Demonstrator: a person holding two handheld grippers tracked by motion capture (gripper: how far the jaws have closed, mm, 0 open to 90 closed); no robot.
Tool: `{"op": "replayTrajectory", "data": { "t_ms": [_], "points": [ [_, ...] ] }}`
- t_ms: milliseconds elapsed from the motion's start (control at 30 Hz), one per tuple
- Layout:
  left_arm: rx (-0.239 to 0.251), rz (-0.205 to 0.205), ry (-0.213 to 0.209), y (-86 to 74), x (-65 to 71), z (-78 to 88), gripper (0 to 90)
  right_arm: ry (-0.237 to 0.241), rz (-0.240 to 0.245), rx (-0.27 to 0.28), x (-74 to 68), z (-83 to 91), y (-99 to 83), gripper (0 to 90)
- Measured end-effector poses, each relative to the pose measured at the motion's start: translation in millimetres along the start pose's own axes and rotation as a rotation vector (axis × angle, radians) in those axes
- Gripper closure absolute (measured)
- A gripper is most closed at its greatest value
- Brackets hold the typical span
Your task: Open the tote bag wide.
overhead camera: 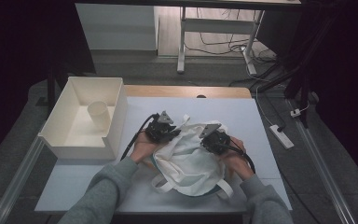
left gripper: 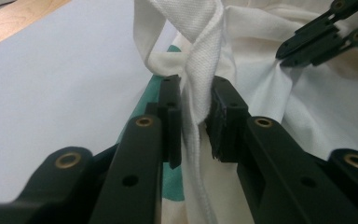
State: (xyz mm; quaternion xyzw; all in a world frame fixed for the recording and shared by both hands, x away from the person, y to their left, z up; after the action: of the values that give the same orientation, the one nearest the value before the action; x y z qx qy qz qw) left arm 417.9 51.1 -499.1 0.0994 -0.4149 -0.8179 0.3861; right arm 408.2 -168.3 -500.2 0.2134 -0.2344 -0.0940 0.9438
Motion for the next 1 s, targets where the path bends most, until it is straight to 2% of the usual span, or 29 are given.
{"op": "replayTrajectory", "data": {
  "t_ms": [100,200,233,400,500,567,767,867,1000],
  "points": [
    [-0.001,-0.002,0.002,-0.2,-0.9,0.1,75.5,-0.041,-0.004,0.045,2.0,8.0,6.1,88.8],
    [0.004,0.000,0.003,0.1,-1.4,1.1,77.0,-0.065,-0.048,0.113,10.0,16.3,12.2,89.1],
    [0.008,0.001,0.008,0.3,-1.2,1.0,77.2,-0.076,-0.054,0.118,12.7,16.5,14.0,89.1],
    [-0.007,-0.004,0.027,-0.8,-1.4,-1.5,78.1,-0.116,-0.109,0.112,23.6,0.4,19.5,89.1],
    [-0.015,-0.002,0.028,-1.7,-2.2,-3.9,78.3,-0.112,-0.161,0.106,29.8,-13.6,16.3,89.1],
    [-0.021,-0.009,0.031,-2.0,-1.8,-5.1,78.5,-0.104,-0.176,0.100,33.9,-21.6,13.6,89.0],
    [-0.038,-0.034,0.044,-2.8,0.8,-6.9,79.0,-0.093,-0.178,0.036,33.8,-48.8,9.4,89.1],
    [-0.036,-0.026,0.038,-3.2,0.1,-7.1,78.9,-0.104,-0.170,0.025,32.0,-49.6,10.9,89.0],
    [-0.034,-0.024,0.035,-3.7,-0.4,-6.9,78.9,-0.088,-0.187,0.050,33.5,-46.8,8.9,87.2]
  ]
}}
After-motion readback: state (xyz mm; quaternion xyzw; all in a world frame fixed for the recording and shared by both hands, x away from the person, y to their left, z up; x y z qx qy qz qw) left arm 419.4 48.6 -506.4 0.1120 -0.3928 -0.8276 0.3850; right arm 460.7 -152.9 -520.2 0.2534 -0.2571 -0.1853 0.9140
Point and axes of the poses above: each handheld gripper's, and its own axes: z roughly backward along the jaws, y roughly out of its top, x roughly to its right, the point moved 2 cm from there along -z, roughly forward along the jaws, and after that the axes turned 11 degrees about z, right-handed, at the moved point
